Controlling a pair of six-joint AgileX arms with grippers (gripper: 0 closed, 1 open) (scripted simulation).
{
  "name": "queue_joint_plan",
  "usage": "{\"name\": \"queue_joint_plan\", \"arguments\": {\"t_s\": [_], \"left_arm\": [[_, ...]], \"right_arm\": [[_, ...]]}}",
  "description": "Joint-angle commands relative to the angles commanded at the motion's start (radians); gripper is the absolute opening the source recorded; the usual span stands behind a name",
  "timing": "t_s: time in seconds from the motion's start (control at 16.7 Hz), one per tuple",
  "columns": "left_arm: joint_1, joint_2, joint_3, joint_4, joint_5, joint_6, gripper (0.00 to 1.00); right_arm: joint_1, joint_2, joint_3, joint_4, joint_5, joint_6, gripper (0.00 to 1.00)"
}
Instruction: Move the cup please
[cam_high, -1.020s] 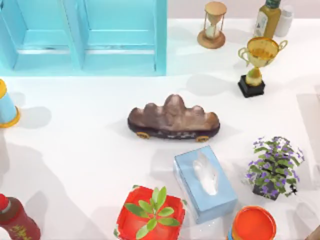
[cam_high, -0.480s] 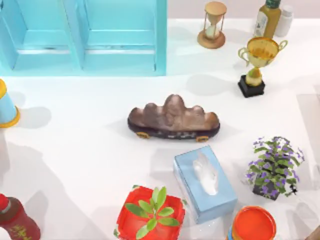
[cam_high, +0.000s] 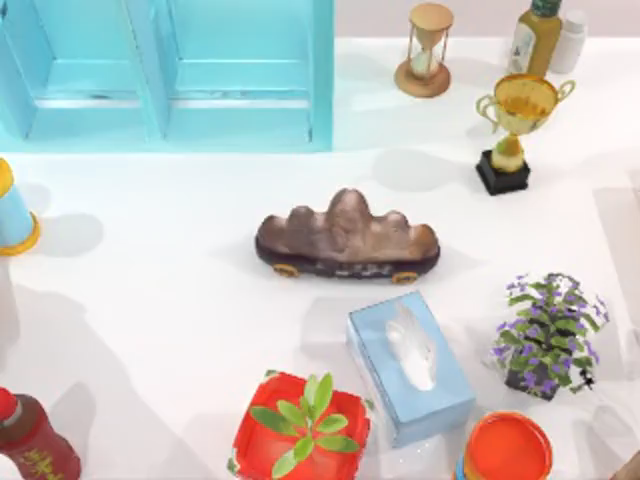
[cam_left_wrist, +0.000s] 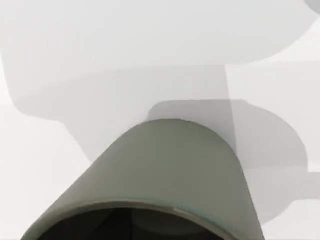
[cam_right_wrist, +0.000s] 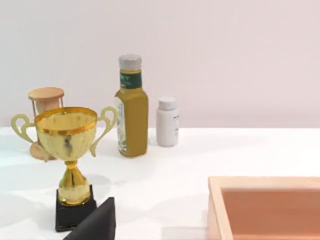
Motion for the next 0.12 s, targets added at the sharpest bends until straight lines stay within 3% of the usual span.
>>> {"name": "queue_joint_plan", "arguments": {"t_s": [0.12], "left_arm": [[0.000, 0.000, 0.000, 0.000, 0.000, 0.000, 1.00]], "right_arm": [[0.000, 0.000, 0.000, 0.000, 0.000, 0.000, 1.00]]}}
